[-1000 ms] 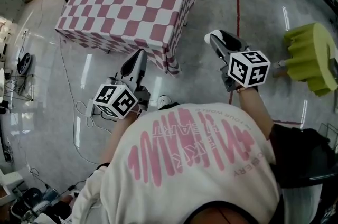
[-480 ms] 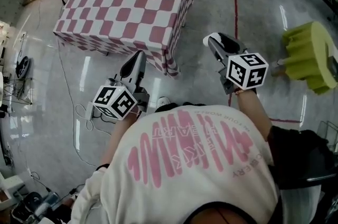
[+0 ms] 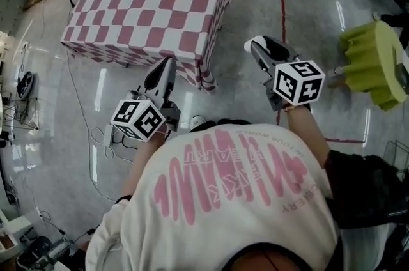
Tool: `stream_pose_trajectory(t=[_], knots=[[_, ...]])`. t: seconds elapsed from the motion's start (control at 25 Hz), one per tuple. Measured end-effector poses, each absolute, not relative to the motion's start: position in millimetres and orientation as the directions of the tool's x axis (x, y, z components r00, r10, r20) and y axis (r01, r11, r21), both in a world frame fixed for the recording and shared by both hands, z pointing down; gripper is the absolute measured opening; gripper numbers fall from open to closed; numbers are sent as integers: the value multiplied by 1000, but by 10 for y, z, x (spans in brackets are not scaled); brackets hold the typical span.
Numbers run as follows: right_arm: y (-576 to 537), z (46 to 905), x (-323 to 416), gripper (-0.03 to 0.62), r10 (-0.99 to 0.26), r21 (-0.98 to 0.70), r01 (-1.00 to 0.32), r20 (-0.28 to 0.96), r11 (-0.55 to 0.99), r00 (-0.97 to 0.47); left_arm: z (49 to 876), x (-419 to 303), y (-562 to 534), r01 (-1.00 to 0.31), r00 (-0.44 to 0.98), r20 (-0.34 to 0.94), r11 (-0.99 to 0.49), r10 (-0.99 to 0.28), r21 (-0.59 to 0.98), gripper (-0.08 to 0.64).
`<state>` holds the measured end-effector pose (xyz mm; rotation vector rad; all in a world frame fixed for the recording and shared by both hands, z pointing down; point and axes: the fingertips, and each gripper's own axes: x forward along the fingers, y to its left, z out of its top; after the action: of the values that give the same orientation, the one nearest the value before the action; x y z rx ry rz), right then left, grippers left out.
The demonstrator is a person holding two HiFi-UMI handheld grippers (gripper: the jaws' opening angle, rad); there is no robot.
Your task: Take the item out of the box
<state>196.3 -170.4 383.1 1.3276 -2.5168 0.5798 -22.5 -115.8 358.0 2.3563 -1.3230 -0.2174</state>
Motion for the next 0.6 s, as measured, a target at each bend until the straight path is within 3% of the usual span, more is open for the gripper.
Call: stream_pose_trajectory(t=[0.6], knots=[[-1846,3821,1913,150,-736,-224,-832,389,508,-554,3567,-291,-1318,-774,535,65,-458,-842,437,8]])
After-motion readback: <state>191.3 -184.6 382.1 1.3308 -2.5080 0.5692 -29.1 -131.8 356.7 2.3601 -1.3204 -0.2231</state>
